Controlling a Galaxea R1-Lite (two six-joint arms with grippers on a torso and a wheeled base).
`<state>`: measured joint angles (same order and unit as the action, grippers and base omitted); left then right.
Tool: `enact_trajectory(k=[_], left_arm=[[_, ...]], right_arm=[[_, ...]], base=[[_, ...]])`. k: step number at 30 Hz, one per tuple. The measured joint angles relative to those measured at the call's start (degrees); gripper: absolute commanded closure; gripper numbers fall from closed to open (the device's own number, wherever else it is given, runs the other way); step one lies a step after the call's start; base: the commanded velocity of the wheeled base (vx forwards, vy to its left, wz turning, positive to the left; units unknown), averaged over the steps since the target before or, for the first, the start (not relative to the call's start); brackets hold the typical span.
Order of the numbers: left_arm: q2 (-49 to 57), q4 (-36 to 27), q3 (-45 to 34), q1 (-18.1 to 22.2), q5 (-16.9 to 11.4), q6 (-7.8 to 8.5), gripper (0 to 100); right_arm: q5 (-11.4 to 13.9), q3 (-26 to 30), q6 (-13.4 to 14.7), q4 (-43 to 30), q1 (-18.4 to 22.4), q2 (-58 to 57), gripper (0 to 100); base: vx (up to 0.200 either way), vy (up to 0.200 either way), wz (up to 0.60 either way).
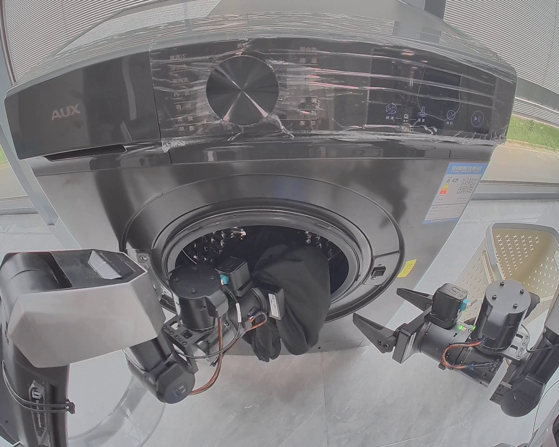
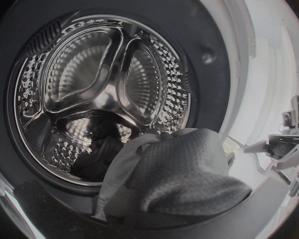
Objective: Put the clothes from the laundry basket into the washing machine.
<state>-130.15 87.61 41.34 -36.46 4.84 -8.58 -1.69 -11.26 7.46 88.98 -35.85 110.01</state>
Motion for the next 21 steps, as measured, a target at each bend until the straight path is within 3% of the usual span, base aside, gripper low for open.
enact_trajectory(k=[5, 8, 15, 21], left_arm=[[-3.06, -1.87, 7.3, 0.16, 3.85, -0.37, 100], [-4.8, -6.13, 10.73, 0.37, 5.25, -0.45, 100], [-6.86, -18.97, 16.1, 1.27, 6.35, -0.34, 100], [-8.36, -22.44, 23.1, 2.56, 6.64, -0.11, 100]], right_arm=[[0.0, 0.0, 0.01, 0.0, -0.11, -0.06, 0], [0.02, 0.02, 0.0, 0.0, -0.15, -0.06, 0], [0.02, 0.11, 0.06, 0.0, -0.09, -0.06, 0], [-0.02, 0.27, 0.09, 0.0, -0.04, 0.0, 0]], base=[[0.0, 0.0, 0.0], [0.0, 0.0, 0.0], [0.0, 0.0, 0.0], [0.0, 0.0, 0.0]])
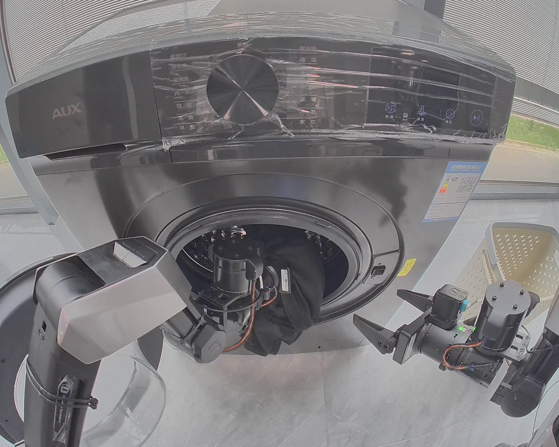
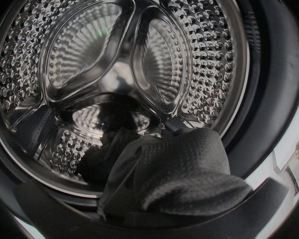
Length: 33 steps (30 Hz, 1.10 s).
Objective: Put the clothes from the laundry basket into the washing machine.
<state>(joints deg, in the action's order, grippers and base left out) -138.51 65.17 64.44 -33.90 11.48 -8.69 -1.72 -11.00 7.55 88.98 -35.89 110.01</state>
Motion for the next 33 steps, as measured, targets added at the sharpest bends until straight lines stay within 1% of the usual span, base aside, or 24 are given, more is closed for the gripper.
enact_trajectory(k=[6, 12, 16, 19, 24, 30, 33], left_arm=[[-2.83, -2.41, 6.34, 2.57, 0.01, 0.32, 100], [-5.21, -4.99, 12.54, 4.14, 0.0, 0.33, 100], [-6.64, -7.72, 16.7, 4.58, 0.44, 0.43, 100], [-7.79, -9.12, 18.77, 5.07, 1.71, 1.11, 100], [-9.45, -10.4, 23.67, 5.44, 2.28, 1.66, 100], [-11.35, -11.5, 28.17, 6.27, 2.47, 1.85, 100], [-11.98, -11.2, 28.7, 6.53, 2.47, 1.52, 100]], right_arm=[[0.0, 0.11, 0.04, 0.0, -0.05, 0.11, 0], [0.02, 0.11, 0.11, 0.0, -0.05, 0.22, 0], [0.05, 0.15, 0.11, 0.0, -0.05, 0.27, 0], [0.05, 0.15, 0.11, 0.0, 0.01, 0.27, 0], [0.05, 0.13, 0.11, -0.02, 0.06, 0.24, 0], [0.05, 0.17, 0.11, 0.0, 0.26, 0.24, 0], [0.06, 0.17, 0.11, 0.0, 0.26, 0.27, 0]], base=[[0.0, 0.0, 0.0], [0.0, 0.0, 0.0], [0.0, 0.0, 0.0], [0.0, 0.0, 0.0], [0.0, 0.0, 0.0], [0.0, 0.0, 0.0], [0.0, 0.0, 0.0]])
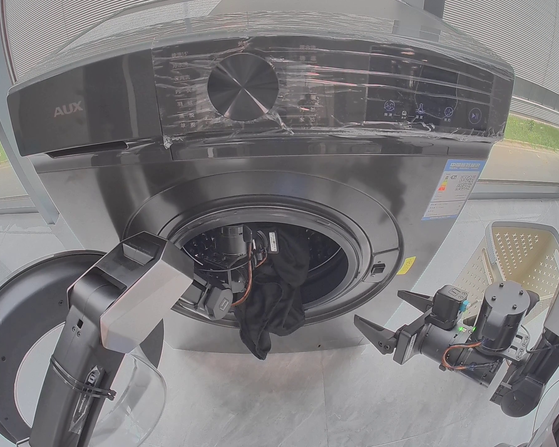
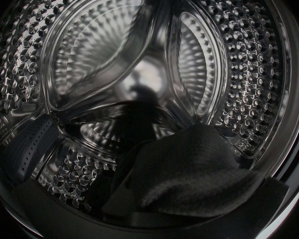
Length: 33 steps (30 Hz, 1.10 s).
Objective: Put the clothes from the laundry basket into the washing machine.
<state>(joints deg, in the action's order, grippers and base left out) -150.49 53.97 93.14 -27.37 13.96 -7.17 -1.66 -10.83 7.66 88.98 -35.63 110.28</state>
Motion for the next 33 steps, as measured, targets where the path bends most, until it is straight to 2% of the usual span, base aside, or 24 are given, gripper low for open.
enact_trajectory(k=[1, 2, 8, 14, 23, 27, 33], left_arm=[[-0.17, 0.11, 0.11, 0.06, 0.02, -0.18, 100], [-0.28, 0.11, 0.16, 0.04, 0.02, -0.27, 0], [-0.72, 0.83, -0.17, -0.3, 0.02, -0.6, 0], [0.29, 1.07, -2.01, -1.21, 0.07, -1.72, 0], [6.8, -3.36, -16.09, -3.39, -1.38, -2.4, 0], [9.03, -4.71, -21.7, -4.16, -2.63, -2.08, 0], [9.78, -4.56, -25.0, -4.52, -3.54, -0.02, 0]], right_arm=[[-0.01, -0.02, 0.0, 0.0, -0.02, 0.0, 0], [-0.01, -0.06, 0.0, 0.0, -0.04, 0.0, 0], [-0.01, -0.17, 0.0, 0.0, -0.11, -0.02, 0], [0.0, -0.24, 0.06, 0.0, -0.15, 0.0, 0], [-0.01, -0.28, 0.28, 0.0, -0.3, 0.02, 0], [-0.01, -0.28, 0.41, 0.0, -0.41, 0.06, 0], [0.0, -0.28, 0.44, 0.0, -0.52, 0.33, 0]], base=[[0.0, 0.0, 0.0], [0.0, 0.0, 0.0], [0.0, 0.0, 0.0], [0.0, 0.0, 0.0], [0.0, 0.0, 0.0], [0.0, 0.0, 0.0], [0.0, 0.0, 0.0]])
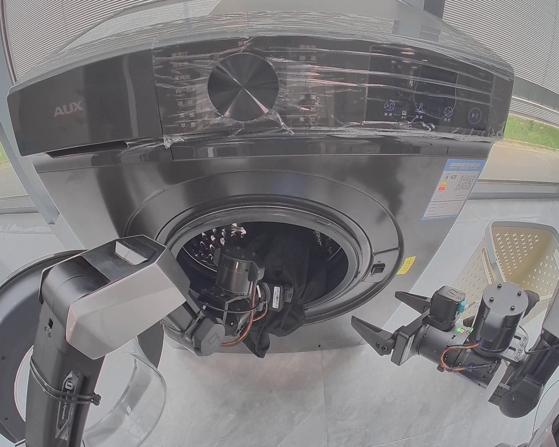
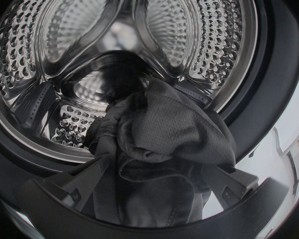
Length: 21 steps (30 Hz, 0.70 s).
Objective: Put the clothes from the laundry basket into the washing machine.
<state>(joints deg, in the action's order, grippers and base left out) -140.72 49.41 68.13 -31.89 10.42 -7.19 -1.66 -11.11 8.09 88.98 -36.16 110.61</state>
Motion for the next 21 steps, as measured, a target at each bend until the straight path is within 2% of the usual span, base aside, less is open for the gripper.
enact_trajectory(k=[3, 4, 16, 21], left_arm=[[-0.66, 0.24, -0.2, 0.09, -0.46, 0.82, 0], [-0.96, 0.32, -0.06, 0.2, -0.46, 0.88, 100], [-4.07, 1.23, 2.36, 0.65, -0.02, 0.57, 100], [-4.46, 2.35, 6.7, 1.11, 2.06, 0.33, 100]], right_arm=[[-0.01, -0.05, 0.0, 0.0, -0.11, 0.12, 0], [0.0, -0.07, 0.0, 0.0, -0.13, 0.15, 0], [0.1, -0.3, -0.02, 0.0, -0.5, 0.37, 0], [0.07, -0.33, 0.0, 0.0, -0.63, 0.37, 0]], base=[[0.0, 0.0, 0.0], [0.0, 0.0, 0.0], [0.0, 0.0, 0.0], [0.0, 0.0, 0.0]])
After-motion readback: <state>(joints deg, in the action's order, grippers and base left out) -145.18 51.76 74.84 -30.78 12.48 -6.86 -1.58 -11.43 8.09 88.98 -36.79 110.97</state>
